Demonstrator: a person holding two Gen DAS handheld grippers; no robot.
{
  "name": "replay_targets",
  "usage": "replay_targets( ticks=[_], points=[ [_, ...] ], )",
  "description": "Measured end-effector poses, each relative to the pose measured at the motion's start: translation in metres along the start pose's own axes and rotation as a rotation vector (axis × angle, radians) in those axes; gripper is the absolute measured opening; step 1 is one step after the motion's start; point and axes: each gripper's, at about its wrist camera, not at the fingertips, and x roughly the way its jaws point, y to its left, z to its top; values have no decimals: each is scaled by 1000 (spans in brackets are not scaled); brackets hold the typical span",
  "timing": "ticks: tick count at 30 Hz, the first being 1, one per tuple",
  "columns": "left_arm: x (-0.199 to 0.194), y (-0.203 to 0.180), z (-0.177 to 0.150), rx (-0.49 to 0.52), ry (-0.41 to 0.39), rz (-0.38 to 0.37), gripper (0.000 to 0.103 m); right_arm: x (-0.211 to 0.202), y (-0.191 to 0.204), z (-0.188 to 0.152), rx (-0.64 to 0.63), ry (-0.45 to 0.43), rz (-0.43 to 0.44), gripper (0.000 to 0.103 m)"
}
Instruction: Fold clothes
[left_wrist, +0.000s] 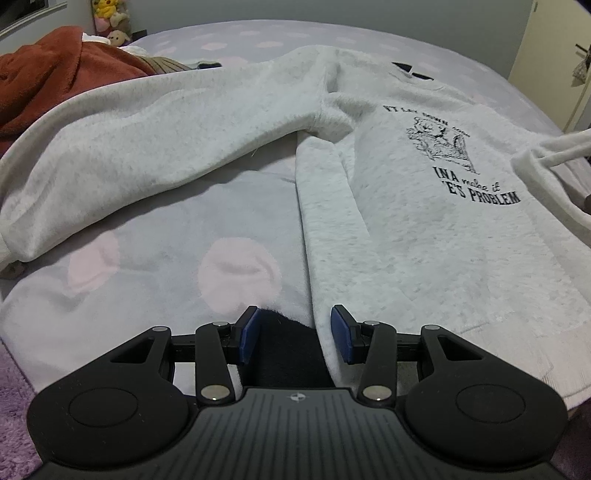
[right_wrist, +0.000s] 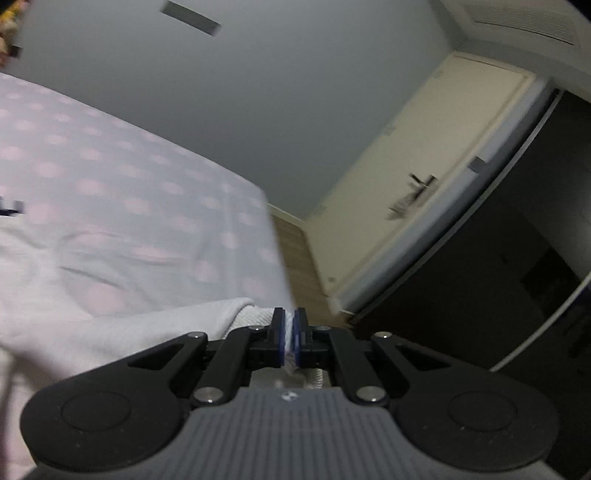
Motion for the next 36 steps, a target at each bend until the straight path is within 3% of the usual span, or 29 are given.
replay_targets(
  ticks=[4, 10, 15, 19, 23, 26, 29, 32, 34, 36],
  points=[
    [4, -4, 6, 6, 27, 37, 40, 55, -19, -8, 10, 63, -79, 5],
    [1, -5, 18, -18, 77, 79, 40, 147, -25, -52, 15, 226, -143, 4],
    [-2, -2, 26, -65, 129, 64, 40, 208, -11, -123, 53, 396, -101, 4],
    [-8, -11, 34, -48, 134, 60, 40, 227, 1, -163, 88, 437, -63, 5],
    [-17, -28, 41, 5, 111, 28, 40, 220, -3, -175, 145, 427, -42, 8],
    [-24, -42, 39, 40, 92, -36, 40, 199, -7, -176, 203, 391, -40, 23],
    [-32, -54, 32, 71, 79, -86, 41, 163, -14, -171, 321, 318, -3, 25],
    [-36, -61, 21, 79, 78, -118, 41, 118, -9, -169, 373, 242, 87, 29],
    [-39, -61, 13, 73, 77, -139, 41, 87, 2, -169, 372, 207, 146, 38],
    [-41, -61, 5, 67, 77, -155, 46, 56, 16, -171, 387, 180, 213, 39]
  ],
)
